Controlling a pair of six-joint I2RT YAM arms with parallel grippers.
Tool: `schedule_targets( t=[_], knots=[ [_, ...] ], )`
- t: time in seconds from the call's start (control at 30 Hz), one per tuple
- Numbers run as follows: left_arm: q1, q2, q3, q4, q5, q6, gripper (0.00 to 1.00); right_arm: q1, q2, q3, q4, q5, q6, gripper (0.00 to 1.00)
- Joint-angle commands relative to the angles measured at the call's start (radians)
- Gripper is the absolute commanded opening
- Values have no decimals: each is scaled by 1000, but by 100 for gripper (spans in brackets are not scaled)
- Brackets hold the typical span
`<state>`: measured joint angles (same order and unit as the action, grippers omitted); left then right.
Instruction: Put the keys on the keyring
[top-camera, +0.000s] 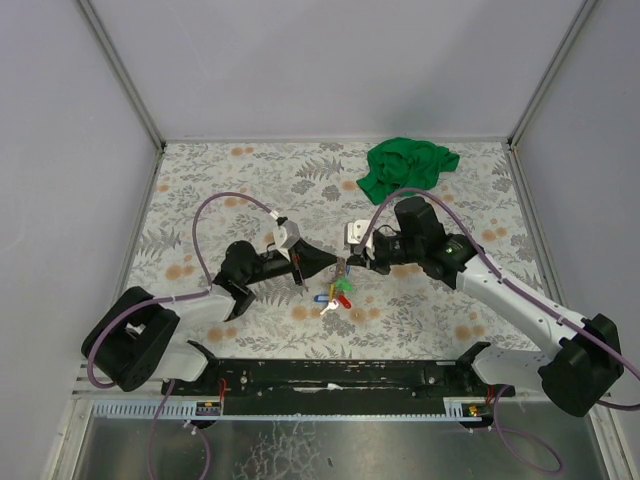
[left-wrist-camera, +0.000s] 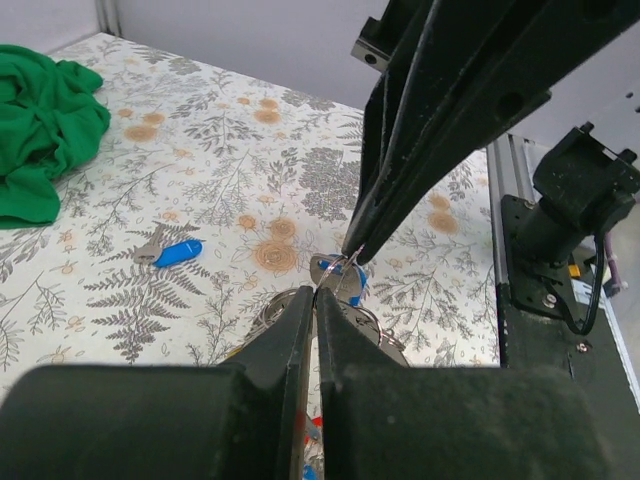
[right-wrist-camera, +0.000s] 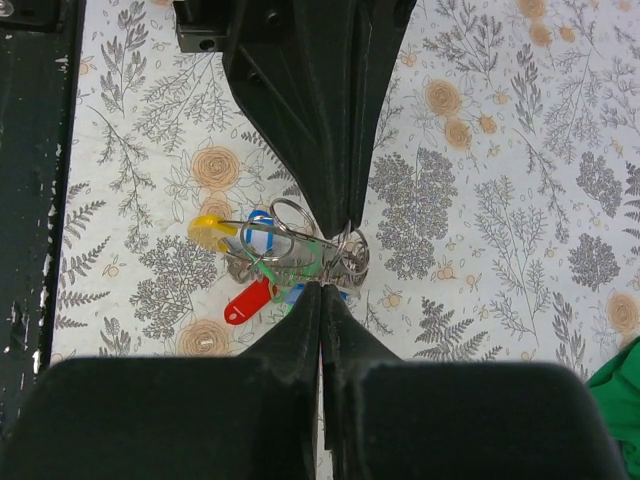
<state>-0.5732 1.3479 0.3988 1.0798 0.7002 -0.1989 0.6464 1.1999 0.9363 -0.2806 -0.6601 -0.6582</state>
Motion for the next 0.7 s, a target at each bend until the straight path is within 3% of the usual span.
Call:
schedule_targets(
  t=[0.0, 0.3, 0.67],
  knots=[
    [-20, -17, -36, 150, -167, -56, 0, 31, -17, -39, 48, 47, 56, 0],
    [-53, 12, -88, 322, -303, -156, 0, 111, -56, -172, 286, 201, 106, 0],
    [-68, 38, -109, 354, -361, -160, 0, 139, -60, -188, 334, 272, 107, 0]
  ],
)
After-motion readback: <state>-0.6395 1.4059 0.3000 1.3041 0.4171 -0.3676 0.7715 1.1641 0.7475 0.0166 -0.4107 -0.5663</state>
